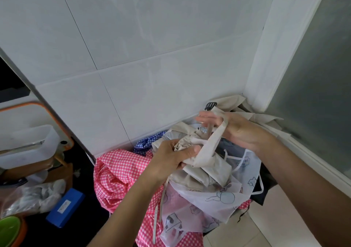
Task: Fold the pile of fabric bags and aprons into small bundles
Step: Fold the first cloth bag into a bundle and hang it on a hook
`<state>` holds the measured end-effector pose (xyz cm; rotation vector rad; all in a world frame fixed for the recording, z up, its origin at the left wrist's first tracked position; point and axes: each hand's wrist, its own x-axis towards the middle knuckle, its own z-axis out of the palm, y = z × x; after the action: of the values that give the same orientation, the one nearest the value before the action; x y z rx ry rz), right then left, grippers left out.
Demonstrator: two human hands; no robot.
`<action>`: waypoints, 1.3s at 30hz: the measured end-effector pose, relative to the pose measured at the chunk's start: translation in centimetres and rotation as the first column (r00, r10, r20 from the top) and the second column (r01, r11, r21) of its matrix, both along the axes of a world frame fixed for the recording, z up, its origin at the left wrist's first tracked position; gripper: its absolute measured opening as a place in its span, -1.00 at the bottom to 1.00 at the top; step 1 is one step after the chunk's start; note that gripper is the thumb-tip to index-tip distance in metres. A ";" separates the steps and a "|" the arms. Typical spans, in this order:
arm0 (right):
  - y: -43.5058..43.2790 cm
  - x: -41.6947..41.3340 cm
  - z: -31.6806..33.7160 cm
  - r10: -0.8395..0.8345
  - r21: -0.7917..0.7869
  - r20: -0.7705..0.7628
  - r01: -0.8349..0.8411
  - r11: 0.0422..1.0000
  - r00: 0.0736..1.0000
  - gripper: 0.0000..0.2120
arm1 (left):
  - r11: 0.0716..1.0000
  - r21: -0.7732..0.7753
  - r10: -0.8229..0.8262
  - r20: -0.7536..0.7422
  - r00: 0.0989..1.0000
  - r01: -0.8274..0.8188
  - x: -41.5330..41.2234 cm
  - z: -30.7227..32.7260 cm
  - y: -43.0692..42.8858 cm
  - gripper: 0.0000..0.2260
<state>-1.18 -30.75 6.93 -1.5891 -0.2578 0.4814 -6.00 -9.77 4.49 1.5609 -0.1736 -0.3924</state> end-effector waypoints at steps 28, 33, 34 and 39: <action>1.4 2.0 3.1 0.283 0.255 -0.100 -0.250 0.934 0.954 -0.60 | 0.847 0.509 -0.331 0.287 0.899 0.150 2.8 -2.5 3.6 -0.73; 4.7 0.7 2.4 0.111 0.231 -0.012 -0.105 0.967 0.994 -0.68 | 0.843 0.527 -0.214 0.511 0.832 -0.107 3.9 -1.5 1.6 -0.83; 5.3 0.9 1.9 0.103 0.233 -0.001 -0.100 0.967 0.995 -0.58 | 0.839 0.511 -0.149 0.545 0.825 -0.186 4.2 -1.5 1.3 -0.83; 5.5 1.2 0.2 0.020 0.141 0.107 -0.036 0.989 0.994 -0.29 | 0.810 0.457 0.060 0.560 0.826 -0.368 5.5 -1.4 1.5 -0.70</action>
<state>0.05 -25.24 7.11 -1.4744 -0.3871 0.3925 -0.50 -8.29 3.09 2.2204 -0.3127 0.2183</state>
